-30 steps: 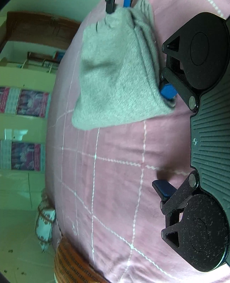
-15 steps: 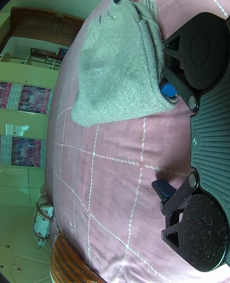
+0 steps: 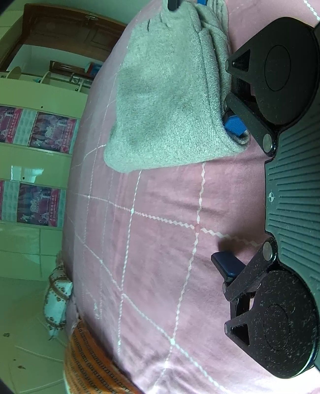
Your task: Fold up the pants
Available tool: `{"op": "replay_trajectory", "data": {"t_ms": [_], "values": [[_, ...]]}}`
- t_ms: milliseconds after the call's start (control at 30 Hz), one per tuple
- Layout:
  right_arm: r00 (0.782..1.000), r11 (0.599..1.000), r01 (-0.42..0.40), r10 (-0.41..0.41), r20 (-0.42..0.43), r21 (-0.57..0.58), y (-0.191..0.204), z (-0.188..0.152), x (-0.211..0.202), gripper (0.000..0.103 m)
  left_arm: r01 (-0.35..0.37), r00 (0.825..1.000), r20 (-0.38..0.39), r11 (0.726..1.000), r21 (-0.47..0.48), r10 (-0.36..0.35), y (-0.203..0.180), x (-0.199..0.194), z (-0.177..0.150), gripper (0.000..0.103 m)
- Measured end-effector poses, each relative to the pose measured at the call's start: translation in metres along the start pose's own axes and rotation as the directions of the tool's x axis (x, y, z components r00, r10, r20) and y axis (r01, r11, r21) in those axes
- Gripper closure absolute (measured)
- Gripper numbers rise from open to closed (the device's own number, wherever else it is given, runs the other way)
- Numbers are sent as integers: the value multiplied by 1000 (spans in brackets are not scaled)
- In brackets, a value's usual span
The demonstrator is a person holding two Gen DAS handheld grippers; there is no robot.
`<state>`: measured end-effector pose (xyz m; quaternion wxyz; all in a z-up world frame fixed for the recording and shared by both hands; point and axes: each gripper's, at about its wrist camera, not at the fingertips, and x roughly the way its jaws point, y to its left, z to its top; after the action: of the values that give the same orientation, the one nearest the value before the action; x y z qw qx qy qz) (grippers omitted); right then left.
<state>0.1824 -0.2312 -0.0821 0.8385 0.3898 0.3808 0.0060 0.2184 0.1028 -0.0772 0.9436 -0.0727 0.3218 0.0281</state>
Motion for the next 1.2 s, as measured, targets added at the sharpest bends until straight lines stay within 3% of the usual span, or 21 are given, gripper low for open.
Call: {"op": "replay_trajectory", "data": {"t_ms": [67, 100, 133, 200, 267, 300, 367, 400, 433, 467, 567, 600, 700, 867, 1067, 1200], "values": [[999, 999, 36, -37, -30, -39, 10, 7, 8, 57, 5, 1000, -25, 1000, 8, -5, 1, 4, 1, 8], [999, 998, 31, -33, -33, -59, 16, 11, 8, 71, -3, 1000, -18, 1000, 19, 3, 1, 2, 2, 8], [1000, 996, 15, -17, -21, -86, 24, 15, 2, 74, -18, 1000, 11, 999, 26, 18, 0, -2, 3, 8], [997, 989, -63, 70, 45, -132, 40, 21, -24, 86, -42, 996, 86, 999, 35, 39, -3, -14, 1, 8], [985, 979, -115, 134, 106, -166, 50, 21, -50, 85, -32, 998, 57, 998, 46, 29, -7, -10, 0, 8], [985, 978, -100, 124, 122, -183, 48, 17, -55, 85, -30, 999, 15, 998, 49, 29, -8, -4, 0, 8], [997, 981, 21, -7, 73, -195, 30, 9, -37, 85, -24, 1000, -11, 999, 43, 25, -6, 2, 2, 7], [996, 990, 84, -86, -16, -111, 9, 8, -18, 84, -19, 1000, -14, 999, 47, 19, -6, 2, 2, 6], [995, 997, 74, -76, -61, -33, -8, 7, -12, 81, -16, 1000, -20, 998, 57, 17, -6, 2, 3, 6], [999, 1000, 30, -30, -45, 6, -16, 7, -19, 79, -11, 1000, -21, 998, 61, 12, -6, -1, 3, 6], [998, 995, 26, -20, 57, -97, -3, 5, -52, 67, 25, 999, -39, 999, 37, -23, 3, -7, 3, 6], [998, 993, 19, -11, 68, -120, -2, 5, -59, 59, 33, 998, -45, 999, 30, -32, 6, -9, 4, 4], [998, 995, 3, 3, 62, -96, -13, 8, -72, 52, 30, 998, -65, 999, 29, -28, 11, -12, 3, 0], [998, 1000, 6, -4, 60, -19, -32, 7, -77, 49, 14, 997, -70, 1000, 21, -13, 17, -23, 1, 0], [998, 999, -31, 33, 58, -29, -30, 7, -71, 44, 16, 999, -35, 1000, 18, -16, 22, -36, 9, 0], [998, 998, -69, 69, 8, -17, -28, 13, -57, 36, 109, 994, 34, 987, -118, -105, 35, -33, 24, 0]]}}
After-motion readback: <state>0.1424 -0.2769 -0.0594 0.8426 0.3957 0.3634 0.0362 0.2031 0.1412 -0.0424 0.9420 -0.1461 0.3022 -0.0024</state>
